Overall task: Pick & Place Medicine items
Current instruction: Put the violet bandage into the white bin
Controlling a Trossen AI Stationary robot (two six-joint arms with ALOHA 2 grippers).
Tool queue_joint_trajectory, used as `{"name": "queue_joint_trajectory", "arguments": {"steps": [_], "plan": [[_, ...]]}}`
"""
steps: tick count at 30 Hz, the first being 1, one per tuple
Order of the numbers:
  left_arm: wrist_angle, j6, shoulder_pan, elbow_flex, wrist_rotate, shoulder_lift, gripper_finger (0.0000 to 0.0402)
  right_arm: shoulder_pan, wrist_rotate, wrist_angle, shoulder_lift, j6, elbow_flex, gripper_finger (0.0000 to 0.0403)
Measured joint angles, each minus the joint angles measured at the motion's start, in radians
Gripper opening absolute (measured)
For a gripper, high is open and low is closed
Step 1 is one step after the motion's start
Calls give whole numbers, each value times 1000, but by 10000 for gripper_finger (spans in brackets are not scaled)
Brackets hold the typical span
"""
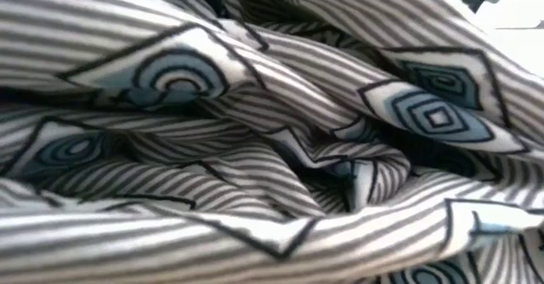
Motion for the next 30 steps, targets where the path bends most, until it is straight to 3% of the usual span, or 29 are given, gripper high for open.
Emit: {"name": "queue_joint_trajectory", "arguments": {"steps": [4, 17, 24, 30], "plan": [[0, 0, 0, 0, 0, 0, 21, 162, 3, 0, 5, 91, 1, 313], [0, 0, 0, 0, 0, 0, 21, 673, 237, 11, 29, 493, 1, 323], [0, 0, 0, 0, 0, 0, 21, 810, 261, 29, 196, 688, 58, 323], [0, 0, 0, 0, 0, 0, 21, 865, 258, -25, 412, 724, 260, 326]]}}
